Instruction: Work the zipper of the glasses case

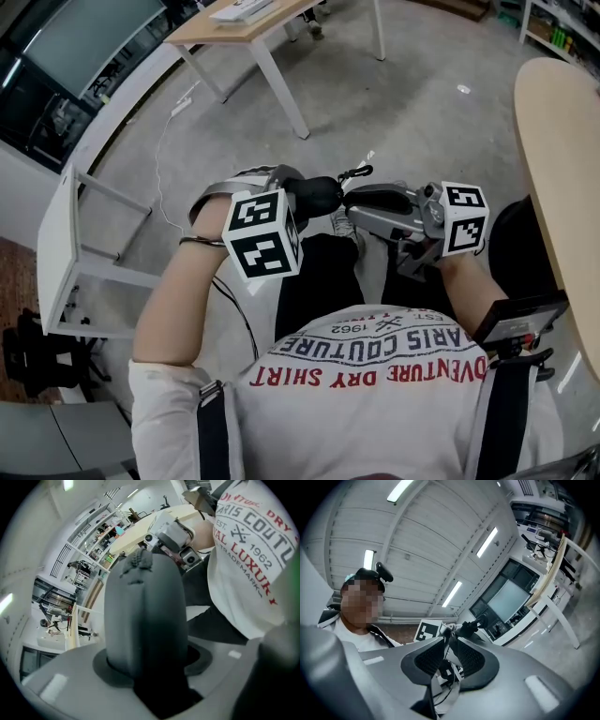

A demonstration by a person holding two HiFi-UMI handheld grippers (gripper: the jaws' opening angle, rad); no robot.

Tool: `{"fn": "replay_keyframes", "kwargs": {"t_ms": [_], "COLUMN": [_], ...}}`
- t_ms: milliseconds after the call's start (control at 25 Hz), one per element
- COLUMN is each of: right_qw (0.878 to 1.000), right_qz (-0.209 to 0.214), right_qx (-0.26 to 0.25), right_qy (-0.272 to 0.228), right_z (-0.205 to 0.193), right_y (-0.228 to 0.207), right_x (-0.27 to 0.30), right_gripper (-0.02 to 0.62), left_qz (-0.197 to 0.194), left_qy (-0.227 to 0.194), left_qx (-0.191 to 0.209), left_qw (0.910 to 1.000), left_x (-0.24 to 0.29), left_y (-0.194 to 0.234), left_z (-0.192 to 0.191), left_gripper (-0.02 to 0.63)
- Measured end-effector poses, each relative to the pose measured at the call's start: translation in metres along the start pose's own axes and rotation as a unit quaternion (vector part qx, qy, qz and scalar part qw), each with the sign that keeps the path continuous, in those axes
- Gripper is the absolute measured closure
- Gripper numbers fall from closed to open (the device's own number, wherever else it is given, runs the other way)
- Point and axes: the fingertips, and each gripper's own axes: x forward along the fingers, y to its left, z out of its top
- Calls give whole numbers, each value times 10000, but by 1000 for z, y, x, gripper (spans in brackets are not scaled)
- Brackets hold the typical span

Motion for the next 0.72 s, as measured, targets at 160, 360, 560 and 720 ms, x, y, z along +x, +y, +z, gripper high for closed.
{"fn": "replay_keyframes", "kwargs": {"t_ms": [160,360,560,720], "right_qw": [9992,9980,9975,9976], "right_qz": [88,87,177,257], "right_qx": [340,593,679,629], "right_qy": [-191,-210,-65,163], "right_z": [-1,-2,-3,-7], "right_y": [-3,-6,-3,1], "right_x": [1,5,3,3], "right_gripper": [524,591,597,598], "left_qz": [258,354,299,327], "left_qy": [83,144,-132,-284], "left_qx": [117,172,210,443], "left_qw": [9996,9991,9992,9981], "left_x": [1,2,3,3], "left_y": [4,6,2,0], "left_z": [-2,-6,1,3], "left_gripper": [360,360,360,360]}}
